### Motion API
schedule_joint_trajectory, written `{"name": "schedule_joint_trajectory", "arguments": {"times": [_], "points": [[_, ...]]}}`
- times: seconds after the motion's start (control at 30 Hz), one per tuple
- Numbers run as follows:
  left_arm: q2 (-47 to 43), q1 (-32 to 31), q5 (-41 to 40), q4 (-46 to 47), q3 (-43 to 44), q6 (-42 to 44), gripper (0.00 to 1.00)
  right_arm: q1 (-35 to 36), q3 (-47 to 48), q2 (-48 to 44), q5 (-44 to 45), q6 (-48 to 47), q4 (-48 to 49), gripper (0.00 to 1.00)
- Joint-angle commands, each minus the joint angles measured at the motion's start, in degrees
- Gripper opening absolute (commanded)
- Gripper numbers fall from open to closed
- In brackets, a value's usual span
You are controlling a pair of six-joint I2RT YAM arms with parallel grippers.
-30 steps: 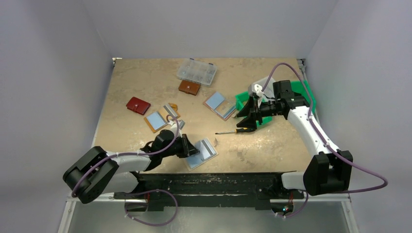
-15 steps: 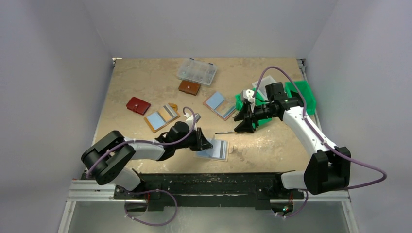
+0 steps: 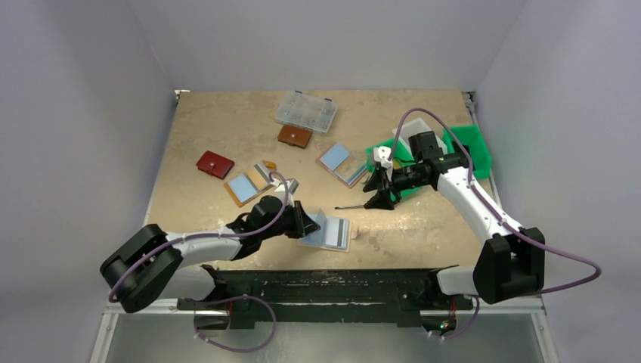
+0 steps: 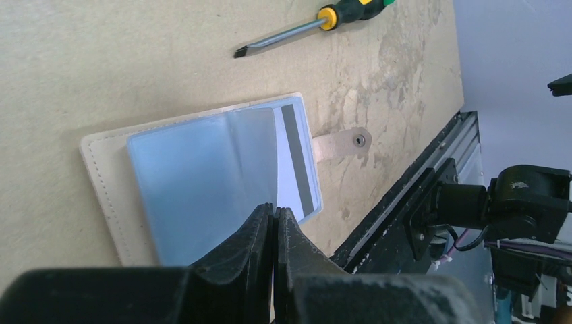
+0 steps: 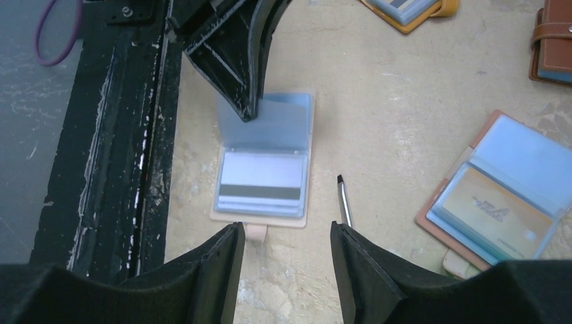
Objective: Take the credit cards out of the card holder
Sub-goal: Remove the credit card from the card holder.
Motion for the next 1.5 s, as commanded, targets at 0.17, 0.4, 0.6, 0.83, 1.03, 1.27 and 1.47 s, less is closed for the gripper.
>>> {"name": "schedule_joint_trajectory", "arguments": {"times": [0.17,0.4,0.6,0.83,1.03,1.27,1.47], "points": [[-12.96,-0.08,-11.86,-7.08,-7.0,-0.33,0.23,1.46,-0.71,0.28,2.18,-2.37,-0.41,0.57],[-19.04,-0.03,-16.65,-14.84,-7.63,-0.54,0.45,3.07,-1.15,1.1,3.32,-2.37,0.16,0.58],[-30.63,0.05,-23.88,-27.89,-5.55,0.62,0.64,5.66,-1.62,1.95,5.4,-2.28,1.08,0.57],[-38.69,0.05,-17.95,-30.0,-2.83,3.28,0.68,11.44,-4.45,1.82,9.76,-2.29,5.22,0.57],[-29.65,-0.61,-8.74,-19.83,-1.65,3.12,0.64,14.67,-5.45,2.6,12.35,-0.7,8.5,0.55],[-17.58,-10.19,-21.05,-18.68,3.44,4.19,0.64,14.89,-5.71,2.52,14.05,0.44,9.72,0.55],[-8.63,-18.22,-34.39,-25.31,11.42,3.47,0.64,14.8,-4.85,3.09,15.18,1.12,9.37,0.55]]}}
